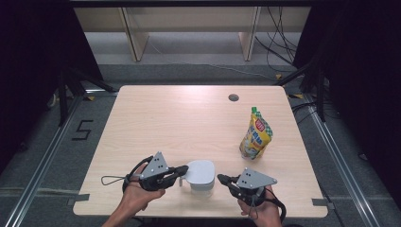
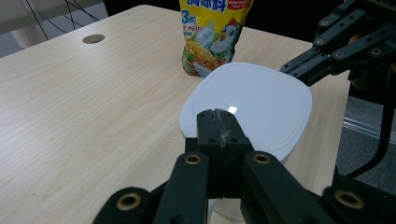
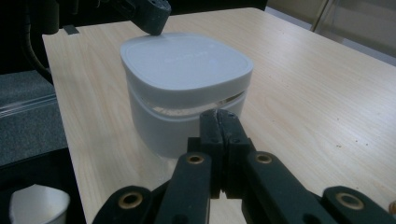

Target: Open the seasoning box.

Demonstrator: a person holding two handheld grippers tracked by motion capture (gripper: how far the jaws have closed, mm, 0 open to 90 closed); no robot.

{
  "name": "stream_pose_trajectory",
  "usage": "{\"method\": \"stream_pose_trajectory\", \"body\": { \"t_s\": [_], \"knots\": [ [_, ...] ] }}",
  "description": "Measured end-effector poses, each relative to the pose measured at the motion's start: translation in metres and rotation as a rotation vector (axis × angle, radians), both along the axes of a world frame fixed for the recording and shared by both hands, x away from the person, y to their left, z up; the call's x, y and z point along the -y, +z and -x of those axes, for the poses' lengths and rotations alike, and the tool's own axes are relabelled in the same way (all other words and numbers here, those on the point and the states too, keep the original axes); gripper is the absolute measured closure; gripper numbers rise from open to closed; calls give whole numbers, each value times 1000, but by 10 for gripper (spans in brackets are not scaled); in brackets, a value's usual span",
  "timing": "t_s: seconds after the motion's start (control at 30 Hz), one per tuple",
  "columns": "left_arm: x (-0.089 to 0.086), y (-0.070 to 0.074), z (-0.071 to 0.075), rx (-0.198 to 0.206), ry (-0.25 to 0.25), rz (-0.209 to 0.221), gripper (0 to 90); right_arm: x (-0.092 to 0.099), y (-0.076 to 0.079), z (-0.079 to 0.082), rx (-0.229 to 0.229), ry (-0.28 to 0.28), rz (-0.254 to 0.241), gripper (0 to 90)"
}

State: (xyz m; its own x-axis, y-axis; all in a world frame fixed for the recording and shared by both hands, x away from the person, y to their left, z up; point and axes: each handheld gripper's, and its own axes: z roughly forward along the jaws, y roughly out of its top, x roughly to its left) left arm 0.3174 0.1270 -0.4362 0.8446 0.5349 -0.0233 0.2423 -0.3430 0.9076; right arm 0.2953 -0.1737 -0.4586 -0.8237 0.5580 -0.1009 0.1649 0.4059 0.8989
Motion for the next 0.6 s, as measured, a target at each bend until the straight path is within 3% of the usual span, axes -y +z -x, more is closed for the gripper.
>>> {"method": "stream_pose_trajectory", "body": {
  "t_s": [0.03,0.07,0.27,0.33,0.4,0.43,0.6],
  "knots": [
    [0,0,0,3,2,-3,889,-1,0,0,-17,8,-2,900],
    [0,0,1,1,6,-3,889,-2,0,-2,-1,14,6,900],
    [-1,-2,2,-17,19,19,890,-3,2,-1,-21,3,2,900],
    [-2,-2,1,-6,9,13,889,-4,2,-2,-6,11,-4,900],
    [-2,-2,2,-12,14,13,889,-3,4,-3,-19,7,-8,900],
    [-2,-1,1,-7,10,10,889,-3,5,-4,0,14,1,900],
    [-3,-3,1,-17,17,29,889,-4,9,-6,-9,29,-3,900]
  ]
}}
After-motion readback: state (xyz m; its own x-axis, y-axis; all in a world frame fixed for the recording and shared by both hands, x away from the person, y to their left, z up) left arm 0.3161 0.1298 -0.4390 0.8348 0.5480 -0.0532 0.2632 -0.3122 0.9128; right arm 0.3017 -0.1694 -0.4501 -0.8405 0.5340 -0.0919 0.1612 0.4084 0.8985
